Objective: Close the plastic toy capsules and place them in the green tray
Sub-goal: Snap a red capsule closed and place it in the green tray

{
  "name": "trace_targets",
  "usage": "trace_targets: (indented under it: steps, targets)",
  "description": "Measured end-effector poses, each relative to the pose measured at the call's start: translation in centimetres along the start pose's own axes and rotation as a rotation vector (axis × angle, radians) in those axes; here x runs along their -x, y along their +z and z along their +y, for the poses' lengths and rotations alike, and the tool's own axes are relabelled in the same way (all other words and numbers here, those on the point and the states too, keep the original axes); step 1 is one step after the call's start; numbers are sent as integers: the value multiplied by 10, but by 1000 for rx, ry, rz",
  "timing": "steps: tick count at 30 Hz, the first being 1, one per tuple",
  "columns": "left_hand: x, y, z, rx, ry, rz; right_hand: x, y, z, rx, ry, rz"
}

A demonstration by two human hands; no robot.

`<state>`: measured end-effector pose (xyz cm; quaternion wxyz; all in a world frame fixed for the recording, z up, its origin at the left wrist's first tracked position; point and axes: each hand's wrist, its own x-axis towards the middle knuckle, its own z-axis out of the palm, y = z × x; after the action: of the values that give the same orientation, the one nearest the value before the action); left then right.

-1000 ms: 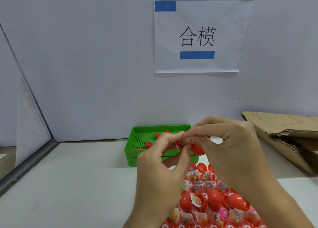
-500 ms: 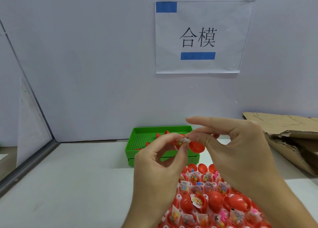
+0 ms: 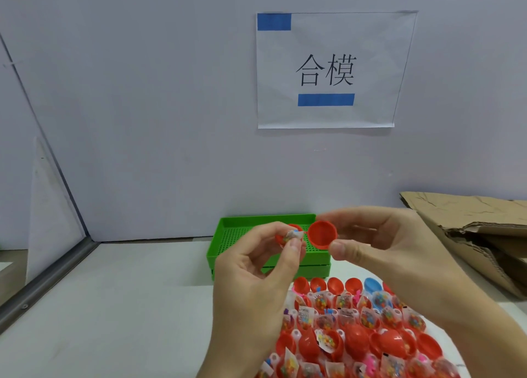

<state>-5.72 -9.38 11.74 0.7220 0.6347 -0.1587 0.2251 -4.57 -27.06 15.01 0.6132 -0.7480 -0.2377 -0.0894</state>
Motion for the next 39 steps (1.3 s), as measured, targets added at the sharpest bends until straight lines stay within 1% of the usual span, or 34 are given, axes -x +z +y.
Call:
trace_targets:
  steps: [4, 9, 16, 19, 23, 29, 31, 36, 39]
  targets:
    - [0, -1, -1, -59, 10, -17, 1, 5, -7, -10, -24, 21]
    - [1, 0, 0, -148, 78, -29, 5, 11, -20, 75, -83, 91]
    - [3, 4, 2, -338, 207, 7, 5, 19, -27, 419, -110, 128]
    - [4, 4, 2, -421, 271, 14, 4, 22, -27, 496, -132, 149]
    - [4, 3, 1, -515, 356, 10, 3, 26, -24, 491, -147, 167]
    - [2, 0, 4, -582, 401, -15, 2, 24, -22, 289, -135, 163]
    - [2, -1, 5, -578, 398, -23, 2, 24, -23, 251, -136, 156]
    - [2, -1, 6, -479, 343, -33, 5, 19, -23, 173, -128, 95]
    - [2, 0, 6, -467, 341, -31, 4, 16, -21, 184, -118, 99]
